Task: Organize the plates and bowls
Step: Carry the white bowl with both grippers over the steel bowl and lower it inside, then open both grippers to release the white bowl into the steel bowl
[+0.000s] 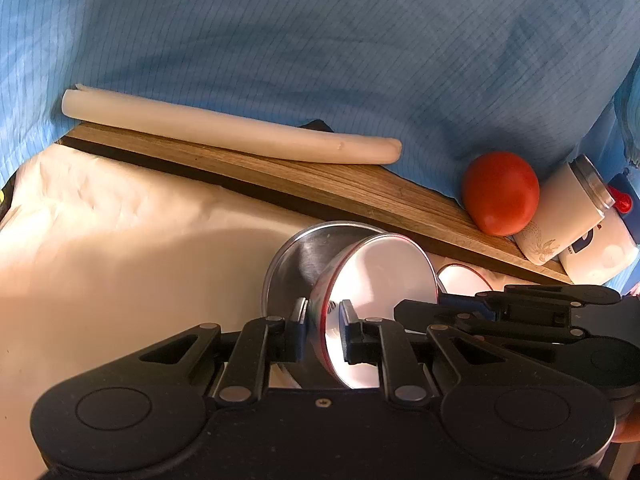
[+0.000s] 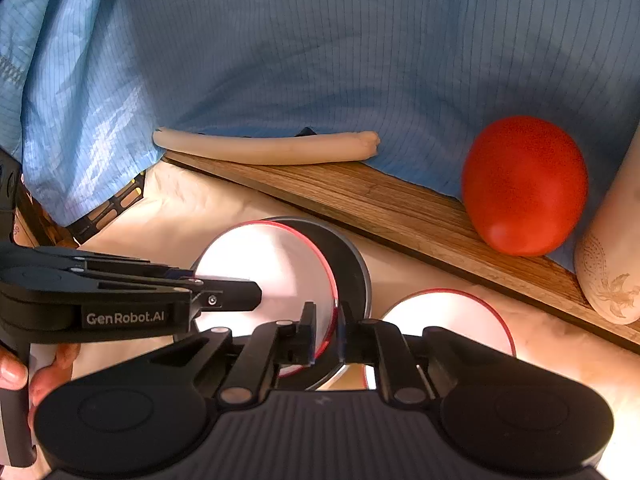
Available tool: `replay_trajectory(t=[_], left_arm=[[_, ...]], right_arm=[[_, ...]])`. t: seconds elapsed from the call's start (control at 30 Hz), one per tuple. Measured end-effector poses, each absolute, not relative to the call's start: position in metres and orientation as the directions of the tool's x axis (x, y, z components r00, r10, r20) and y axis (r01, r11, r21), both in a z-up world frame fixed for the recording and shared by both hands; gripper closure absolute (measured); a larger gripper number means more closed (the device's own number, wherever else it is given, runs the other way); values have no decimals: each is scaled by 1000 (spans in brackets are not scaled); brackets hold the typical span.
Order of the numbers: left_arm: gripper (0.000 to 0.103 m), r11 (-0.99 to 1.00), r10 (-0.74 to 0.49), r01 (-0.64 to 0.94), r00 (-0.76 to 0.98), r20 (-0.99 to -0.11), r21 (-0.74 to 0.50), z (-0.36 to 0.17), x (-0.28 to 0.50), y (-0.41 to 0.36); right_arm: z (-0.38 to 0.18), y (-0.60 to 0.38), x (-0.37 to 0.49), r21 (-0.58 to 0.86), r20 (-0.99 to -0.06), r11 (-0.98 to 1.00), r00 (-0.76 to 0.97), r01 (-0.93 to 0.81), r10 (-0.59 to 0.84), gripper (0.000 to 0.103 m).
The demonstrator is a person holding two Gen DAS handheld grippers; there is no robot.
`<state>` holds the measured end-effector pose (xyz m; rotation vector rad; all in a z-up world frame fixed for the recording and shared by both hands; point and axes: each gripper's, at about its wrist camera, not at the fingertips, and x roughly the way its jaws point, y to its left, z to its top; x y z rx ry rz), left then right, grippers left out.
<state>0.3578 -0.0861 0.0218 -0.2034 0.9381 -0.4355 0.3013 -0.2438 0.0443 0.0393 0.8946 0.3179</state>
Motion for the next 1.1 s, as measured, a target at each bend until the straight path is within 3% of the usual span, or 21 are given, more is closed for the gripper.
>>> replay_trajectory(t=[0.8,0.87,1.1], left_arm=[[76,884,-464,322,525,-713,-338,23,355,-84],[65,890,-453,317,543,-708,-327,25,353,-82],[64,889,-457,321,556,-694,-328,30,352,-77]], right_arm=[[42,-243,306,173,-768,948,565,-268,301,90],[42,-244,306,173,-768,948,566,-268,300,88],[44,-245,302,195,-754,940,570,-280,326,74]])
